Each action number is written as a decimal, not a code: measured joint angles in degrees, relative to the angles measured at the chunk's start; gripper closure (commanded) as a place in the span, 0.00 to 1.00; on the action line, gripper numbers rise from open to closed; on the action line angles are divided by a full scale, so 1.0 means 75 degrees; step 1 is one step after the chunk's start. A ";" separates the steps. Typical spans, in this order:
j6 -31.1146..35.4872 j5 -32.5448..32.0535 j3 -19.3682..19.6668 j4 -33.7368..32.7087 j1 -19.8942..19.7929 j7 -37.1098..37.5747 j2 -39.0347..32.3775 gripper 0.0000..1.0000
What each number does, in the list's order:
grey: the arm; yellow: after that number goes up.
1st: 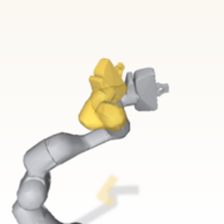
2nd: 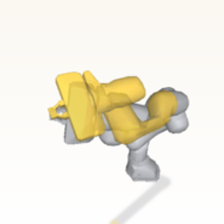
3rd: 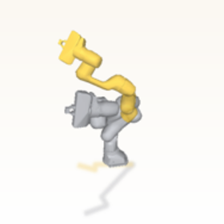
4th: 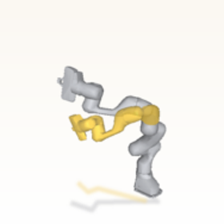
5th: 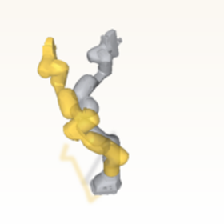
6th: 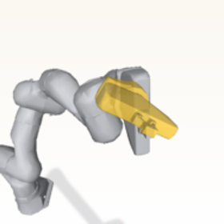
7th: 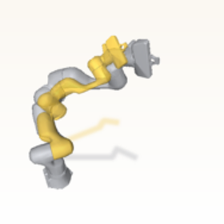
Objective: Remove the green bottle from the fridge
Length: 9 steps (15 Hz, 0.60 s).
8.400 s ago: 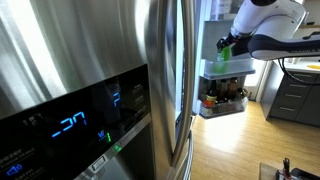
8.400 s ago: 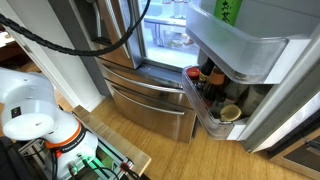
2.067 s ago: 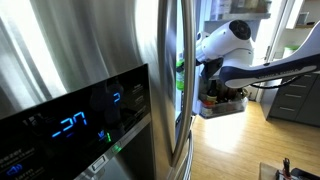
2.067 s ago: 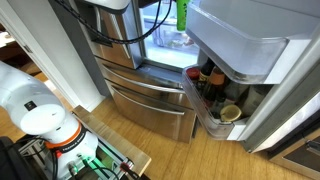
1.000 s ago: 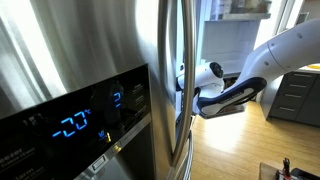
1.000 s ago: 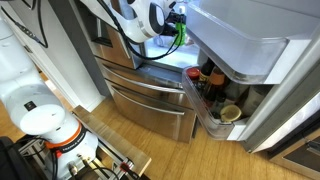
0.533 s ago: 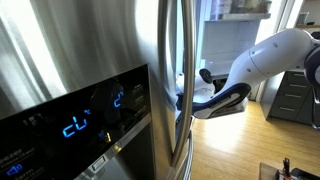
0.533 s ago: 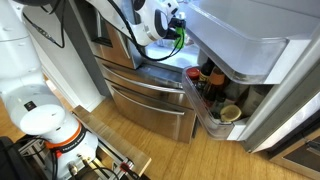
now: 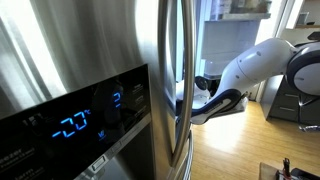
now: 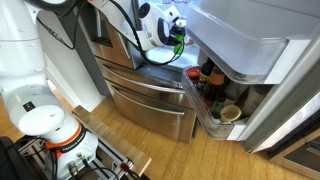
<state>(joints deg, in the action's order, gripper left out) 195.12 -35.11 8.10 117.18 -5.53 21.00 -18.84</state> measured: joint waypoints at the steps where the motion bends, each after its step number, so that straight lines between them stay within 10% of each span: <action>1: 0.0105 0.0120 -0.0032 -0.0022 -0.0033 -0.0173 -0.0070 0.56; 9: 0.0472 0.0115 -0.0021 -0.0306 -0.0042 -0.0172 -0.0527 0.56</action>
<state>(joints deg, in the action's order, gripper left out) 198.66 -34.24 7.94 114.88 -5.84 19.71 -22.79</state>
